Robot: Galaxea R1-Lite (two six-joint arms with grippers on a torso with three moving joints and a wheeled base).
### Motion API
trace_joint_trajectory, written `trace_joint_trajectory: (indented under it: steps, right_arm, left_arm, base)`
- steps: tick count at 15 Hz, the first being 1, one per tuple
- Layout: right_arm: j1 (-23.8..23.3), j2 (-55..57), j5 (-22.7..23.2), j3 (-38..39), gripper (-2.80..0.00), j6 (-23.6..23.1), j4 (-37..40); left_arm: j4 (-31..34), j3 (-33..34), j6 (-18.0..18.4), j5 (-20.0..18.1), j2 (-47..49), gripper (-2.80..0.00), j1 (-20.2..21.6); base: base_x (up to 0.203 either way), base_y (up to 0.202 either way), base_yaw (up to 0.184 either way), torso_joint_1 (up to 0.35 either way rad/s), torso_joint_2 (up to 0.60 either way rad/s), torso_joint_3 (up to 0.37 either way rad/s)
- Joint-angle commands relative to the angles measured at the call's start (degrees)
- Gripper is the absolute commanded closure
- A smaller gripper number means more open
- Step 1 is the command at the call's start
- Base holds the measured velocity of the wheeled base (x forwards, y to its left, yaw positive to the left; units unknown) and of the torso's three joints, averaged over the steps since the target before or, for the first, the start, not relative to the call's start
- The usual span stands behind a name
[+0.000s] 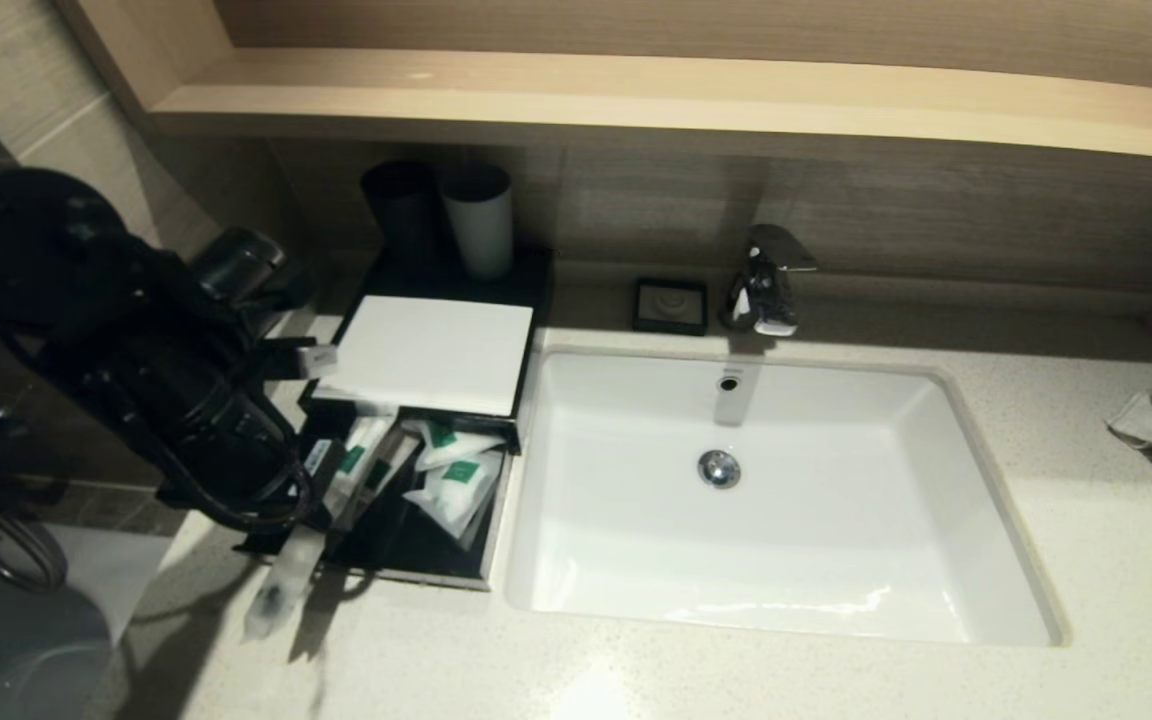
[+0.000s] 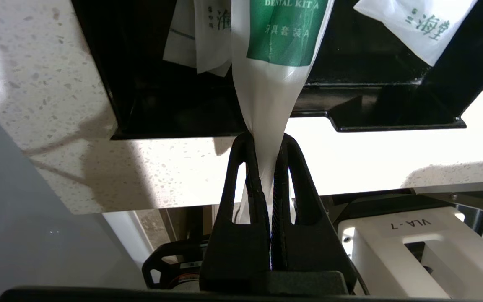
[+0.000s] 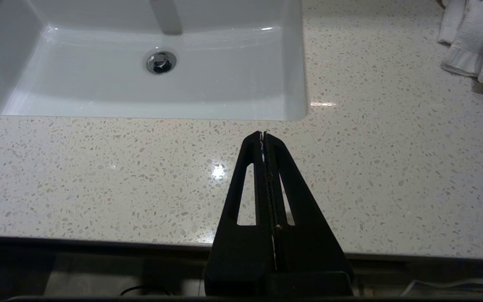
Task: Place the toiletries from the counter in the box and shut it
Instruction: Place the bathroom toiletry into the drawer
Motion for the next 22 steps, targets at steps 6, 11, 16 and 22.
trace_joint_trajectory:
  steps: [6,11,16,22]
  right_arm:
    - [0.02,0.0,0.0,0.0,0.0,0.0,0.0]
    - [0.02,0.0,0.0,0.0,0.0,0.0,0.0]
    - [0.02,0.0,0.0,0.0,0.0,0.0,0.0]
    - [-0.01,0.0,0.0,0.0,0.0,0.0,0.0]
  left_arm:
    - [-0.01,-4.53,-1.79,0.05,5.71,0.0,-0.33]
    - [-0.89,-8.09,-2.58,0.05,8.4,0.0,-0.24]
    - [-4.87,-8.89,-3.03,0.4,9.84,0.0,-0.33]
    - [-9.07,-8.79,-2.92,1.23,11.05,0.0,-0.33]
  base:
    - [0.0,0.0,0.0,0.0,0.0,0.0]
    - [0.0,0.0,0.0,0.0,0.0,0.0]
    - [0.0,0.0,0.0,0.0,0.0,0.0]
    - [0.0,0.0,0.0,0.0,0.0,0.0]
